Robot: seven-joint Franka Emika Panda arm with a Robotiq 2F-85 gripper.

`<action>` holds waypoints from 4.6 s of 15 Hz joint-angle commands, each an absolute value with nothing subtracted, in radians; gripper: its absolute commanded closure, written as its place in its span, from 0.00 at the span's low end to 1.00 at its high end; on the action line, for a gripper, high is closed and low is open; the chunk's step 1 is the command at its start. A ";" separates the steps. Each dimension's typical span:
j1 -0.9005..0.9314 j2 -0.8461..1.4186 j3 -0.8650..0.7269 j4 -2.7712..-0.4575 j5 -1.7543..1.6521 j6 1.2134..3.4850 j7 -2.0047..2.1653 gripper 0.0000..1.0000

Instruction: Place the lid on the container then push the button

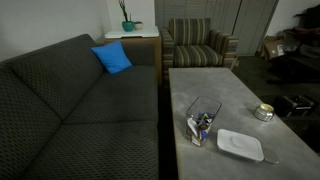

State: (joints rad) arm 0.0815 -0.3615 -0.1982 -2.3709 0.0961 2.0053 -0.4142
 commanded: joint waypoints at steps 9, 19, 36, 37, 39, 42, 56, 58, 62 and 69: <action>0.093 -0.028 -0.069 -2.308 0.204 2.212 -0.407 0.00; 0.048 0.229 0.034 -2.195 0.275 2.223 -0.499 0.00; -0.003 0.577 0.222 -2.187 0.154 2.541 -0.447 0.00; -0.013 0.596 0.227 -2.178 0.154 2.546 -0.456 0.00; -0.016 0.601 0.231 -2.167 0.154 2.546 -0.458 0.00; 0.026 0.612 0.202 -2.155 0.102 2.561 -0.427 0.00; 0.119 0.967 0.100 -2.022 -0.087 2.773 -0.174 0.00; 0.133 1.017 0.084 -1.987 -0.086 2.773 -0.149 0.00; 0.147 1.039 0.069 -1.966 -0.086 2.815 -0.127 0.00; 0.282 1.191 -0.115 -1.910 -0.105 3.276 -0.068 0.00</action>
State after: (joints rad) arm 0.2275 1.1055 -0.0468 -1.9609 -0.0954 3.1391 -0.0965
